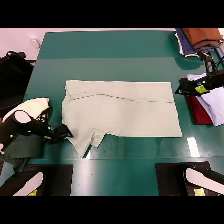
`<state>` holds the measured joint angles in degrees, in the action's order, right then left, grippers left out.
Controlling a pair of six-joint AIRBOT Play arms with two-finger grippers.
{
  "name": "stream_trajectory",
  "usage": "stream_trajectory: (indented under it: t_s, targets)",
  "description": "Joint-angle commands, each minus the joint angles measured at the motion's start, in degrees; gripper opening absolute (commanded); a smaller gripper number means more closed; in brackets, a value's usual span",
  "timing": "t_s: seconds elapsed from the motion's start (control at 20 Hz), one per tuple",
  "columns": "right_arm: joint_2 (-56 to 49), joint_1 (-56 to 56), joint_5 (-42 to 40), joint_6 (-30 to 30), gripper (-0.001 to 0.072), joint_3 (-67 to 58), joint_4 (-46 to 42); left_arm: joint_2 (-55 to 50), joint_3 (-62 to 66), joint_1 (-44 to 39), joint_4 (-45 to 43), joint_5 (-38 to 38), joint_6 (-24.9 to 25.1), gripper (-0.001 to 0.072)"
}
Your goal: Fold the shirts.
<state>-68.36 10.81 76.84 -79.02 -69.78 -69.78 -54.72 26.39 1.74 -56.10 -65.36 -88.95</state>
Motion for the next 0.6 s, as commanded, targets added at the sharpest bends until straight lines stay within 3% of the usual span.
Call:
stream_trajectory:
  t_s: [0.0,0.05,0.1,0.2,0.25,0.45,0.55]
  targets:
    - [0.4,0.0,-0.1,0.0,0.0428,0.2,1.8,0.5,-3.1,-5.9,6.4,9.5,0.6,0.0584]
    - [0.4,0.0,0.2,0.0,0.0428,0.2,2.2,0.6,-3.0,-7.6,7.2,10.6,0.5,0.0550]
    - [0.4,0.1,0.8,0.0,0.0428,0.2,2.2,0.6,-2.7,-8.3,7.3,10.5,0.5,0.0348]
    - [0.4,1.3,3.7,0.9,0.0428,0.2,1.0,0.6,-1.3,-8.4,6.7,9.2,0.5,0.0052]
    - [0.4,2.5,5.7,0.9,0.0428,0.3,-0.6,0.6,-0.1,-8.4,6.1,7.9,0.9,0.0023]
    - [1.3,11.8,11.0,1.0,0.0430,8.0,-4.3,0.6,6.1,-8.4,1.0,3.1,0.9,0.0023]
    - [2.1,18.6,10.7,1.2,0.0492,16.5,-4.3,0.6,8.5,-8.4,-1.0,3.1,0.9,0.0023]
